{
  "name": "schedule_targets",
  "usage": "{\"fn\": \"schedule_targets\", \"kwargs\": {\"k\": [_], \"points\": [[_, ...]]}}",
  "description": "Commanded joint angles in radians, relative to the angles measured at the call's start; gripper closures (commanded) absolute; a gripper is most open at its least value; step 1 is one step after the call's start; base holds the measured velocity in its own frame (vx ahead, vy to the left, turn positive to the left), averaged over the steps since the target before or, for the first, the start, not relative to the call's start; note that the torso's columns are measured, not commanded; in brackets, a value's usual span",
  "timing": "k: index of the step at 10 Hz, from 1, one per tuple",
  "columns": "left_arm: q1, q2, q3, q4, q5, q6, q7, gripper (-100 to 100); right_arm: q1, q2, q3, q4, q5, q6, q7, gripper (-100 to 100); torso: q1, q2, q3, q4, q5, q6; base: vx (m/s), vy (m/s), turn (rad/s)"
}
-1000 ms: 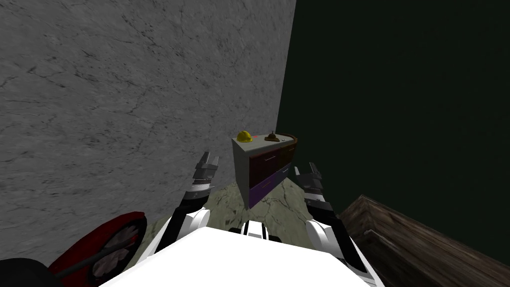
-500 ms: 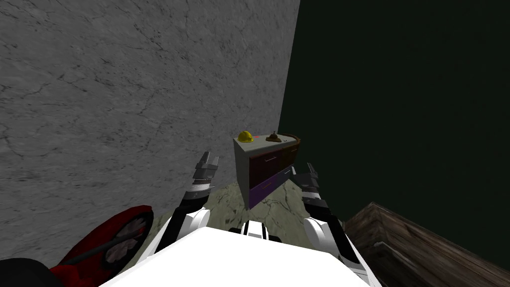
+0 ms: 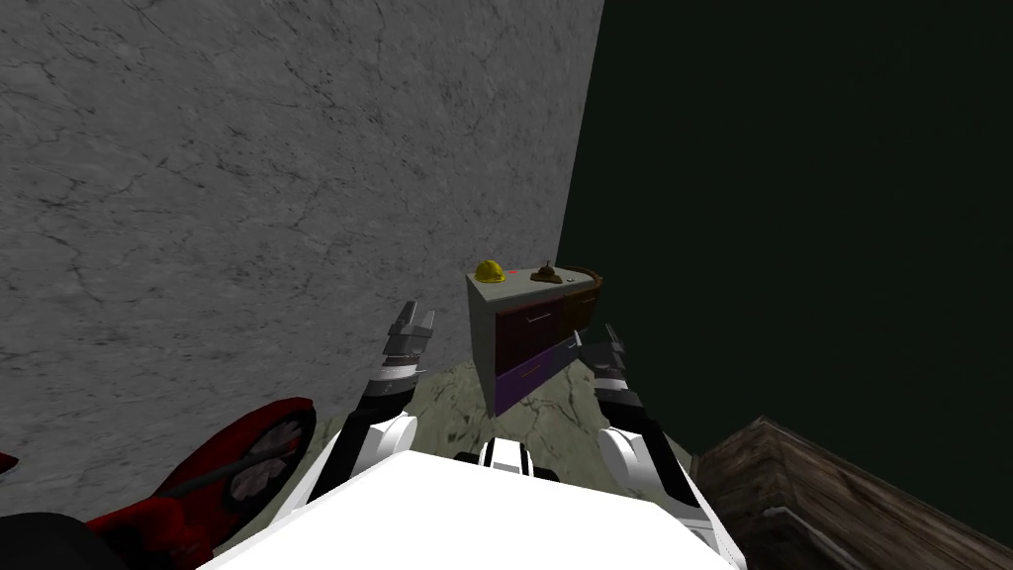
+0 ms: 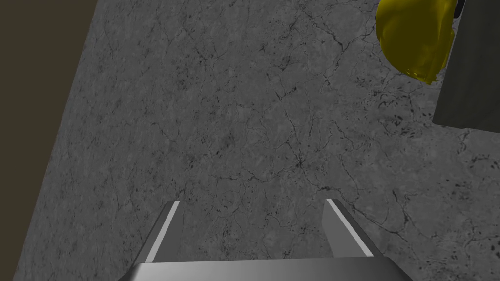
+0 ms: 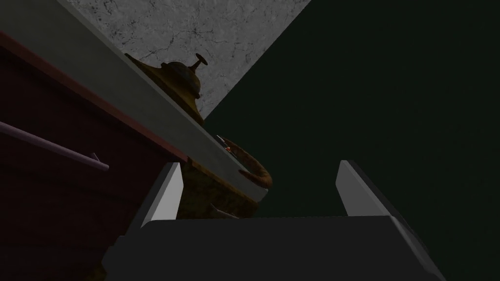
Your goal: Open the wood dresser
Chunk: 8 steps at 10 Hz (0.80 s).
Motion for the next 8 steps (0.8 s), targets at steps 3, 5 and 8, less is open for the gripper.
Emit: {"fn": "schedule_targets", "kwargs": {"k": [3,5,8], "points": [[0.0,0.0,0.0,0.0,0.0,0.0,0.0,0,-0.036,-0.009,0.023,0.05,-0.048,0.014,-0.125,-100,0.002,0.0,0.0,0.0,0.0,0.0,0.01,-0.041,0.061],[0.0,0.0,0.0,0.0,0.0,0.0,0.0,0,-0.053,-0.012,0.034,0.075,-0.071,0.022,-0.178,-100,0.0,0.0,0.0,0.0,0.0,0.0,0.013,-0.052,0.102],[0.0,0.0,0.0,0.0,0.0,0.0,0.0,0,-0.071,-0.014,0.045,0.101,-0.094,0.029,-0.256,-100,0.002,0.0,0.0,0.0,0.0,0.0,0.01,-0.044,0.081]]}}
